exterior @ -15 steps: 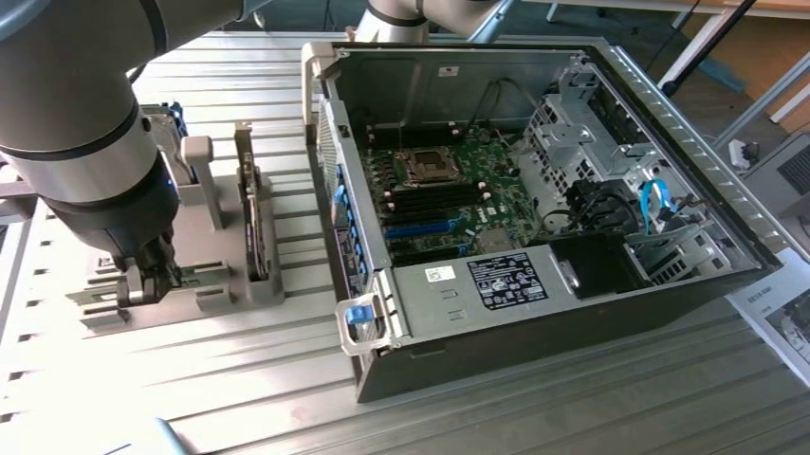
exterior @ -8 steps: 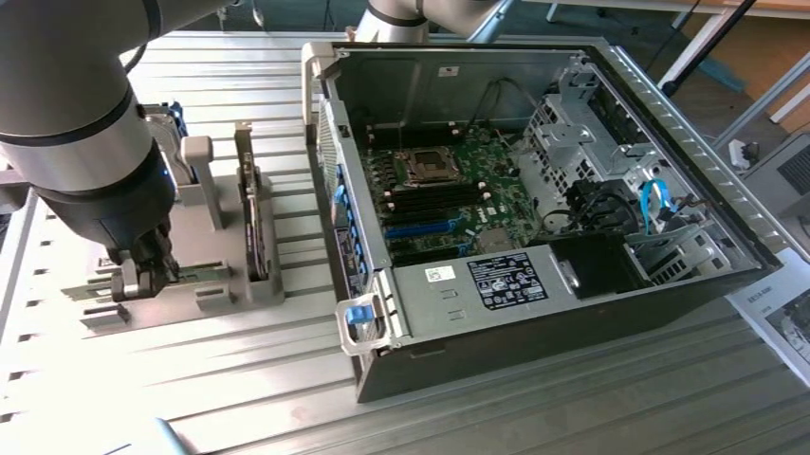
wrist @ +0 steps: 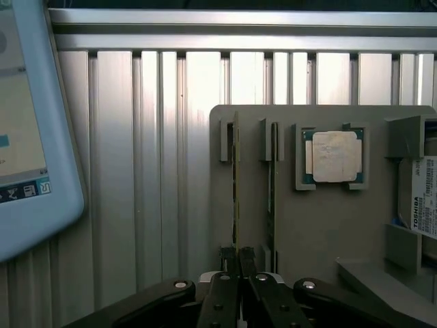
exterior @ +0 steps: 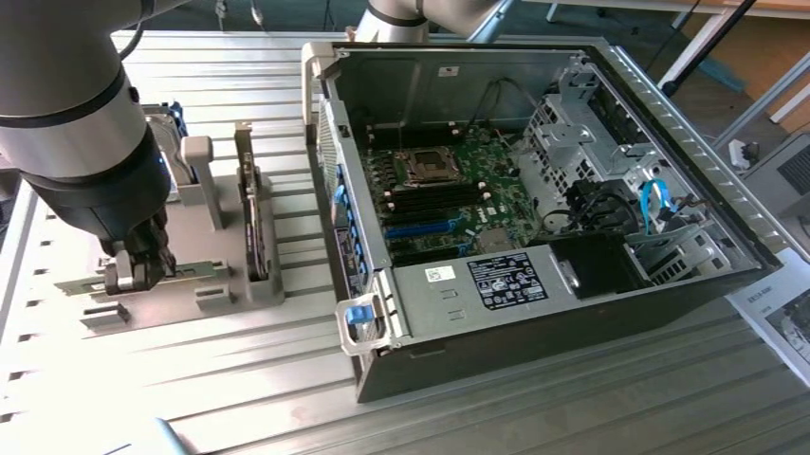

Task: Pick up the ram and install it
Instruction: 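Pick up the ram and move it above insertion slot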

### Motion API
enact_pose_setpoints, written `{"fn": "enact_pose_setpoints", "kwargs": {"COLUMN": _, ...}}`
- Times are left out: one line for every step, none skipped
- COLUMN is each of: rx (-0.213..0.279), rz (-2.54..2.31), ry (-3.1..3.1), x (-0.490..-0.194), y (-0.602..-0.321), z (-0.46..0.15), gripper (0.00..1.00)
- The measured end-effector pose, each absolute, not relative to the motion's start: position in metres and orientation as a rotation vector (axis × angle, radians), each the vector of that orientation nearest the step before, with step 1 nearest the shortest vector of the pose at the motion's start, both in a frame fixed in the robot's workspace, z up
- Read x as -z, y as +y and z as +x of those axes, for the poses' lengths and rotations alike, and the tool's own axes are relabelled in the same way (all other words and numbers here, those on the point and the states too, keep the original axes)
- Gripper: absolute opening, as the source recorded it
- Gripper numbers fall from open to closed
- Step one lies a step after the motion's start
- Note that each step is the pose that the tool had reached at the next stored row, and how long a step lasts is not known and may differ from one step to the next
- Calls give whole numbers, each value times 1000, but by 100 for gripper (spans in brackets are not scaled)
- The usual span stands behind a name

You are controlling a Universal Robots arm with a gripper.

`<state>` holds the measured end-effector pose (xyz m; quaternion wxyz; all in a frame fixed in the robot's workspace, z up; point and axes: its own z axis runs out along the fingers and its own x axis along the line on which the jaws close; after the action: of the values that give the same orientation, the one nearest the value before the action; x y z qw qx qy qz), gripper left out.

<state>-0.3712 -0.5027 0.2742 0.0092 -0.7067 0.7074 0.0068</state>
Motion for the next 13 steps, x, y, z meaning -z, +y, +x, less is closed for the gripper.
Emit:
{"fn": "enact_pose_setpoints", "kwargs": {"rx": -21, "rz": -2207, "ry": 2209, "x": -275, "y": -503, "z": -371, "gripper": 12}}
{"fn": "enact_pose_setpoints", "kwargs": {"rx": -21, "rz": -2207, "ry": 2209, "x": -277, "y": -503, "z": -371, "gripper": 12}}
{"fn": "enact_pose_setpoints", "kwargs": {"rx": -21, "rz": -2207, "ry": 2209, "x": -278, "y": -503, "z": -371, "gripper": 12}}
{"fn": "enact_pose_setpoints", "kwargs": {"rx": -21, "rz": -2207, "ry": 2209, "x": -279, "y": -503, "z": -371, "gripper": 12}}
{"fn": "enact_pose_setpoints", "kwargs": {"rx": -21, "rz": -2207, "ry": 2209, "x": -281, "y": -503, "z": -371, "gripper": 12}}
{"fn": "enact_pose_setpoints", "kwargs": {"rx": -21, "rz": -2207, "ry": 2209, "x": -282, "y": -503, "z": -371, "gripper": 12}}
{"fn": "enact_pose_setpoints", "kwargs": {"rx": -21, "rz": -2207, "ry": 2209, "x": -284, "y": -503, "z": -371, "gripper": 12}}
{"fn": "enact_pose_setpoints", "kwargs": {"rx": -21, "rz": -2207, "ry": 2209, "x": -285, "y": -503, "z": -371, "gripper": 12}}
{"fn": "enact_pose_setpoints", "kwargs": {"rx": -21, "rz": -2207, "ry": 2209, "x": -286, "y": -503, "z": -371, "gripper": 12}}
{"fn": "enact_pose_setpoints", "kwargs": {"rx": -21, "rz": -2207, "ry": 2209, "x": -288, "y": -503, "z": -371, "gripper": 12}}
{"fn": "enact_pose_setpoints", "kwargs": {"rx": -21, "rz": -2207, "ry": 2209, "x": -289, "y": -503, "z": -371, "gripper": 12}}
{"fn": "enact_pose_setpoints", "kwargs": {"rx": -21, "rz": -2207, "ry": 2209, "x": -290, "y": -503, "z": -371, "gripper": 12}}
{"fn": "enact_pose_setpoints", "kwargs": {"rx": -21, "rz": -2207, "ry": 2209, "x": -291, "y": -503, "z": -371, "gripper": 12}}
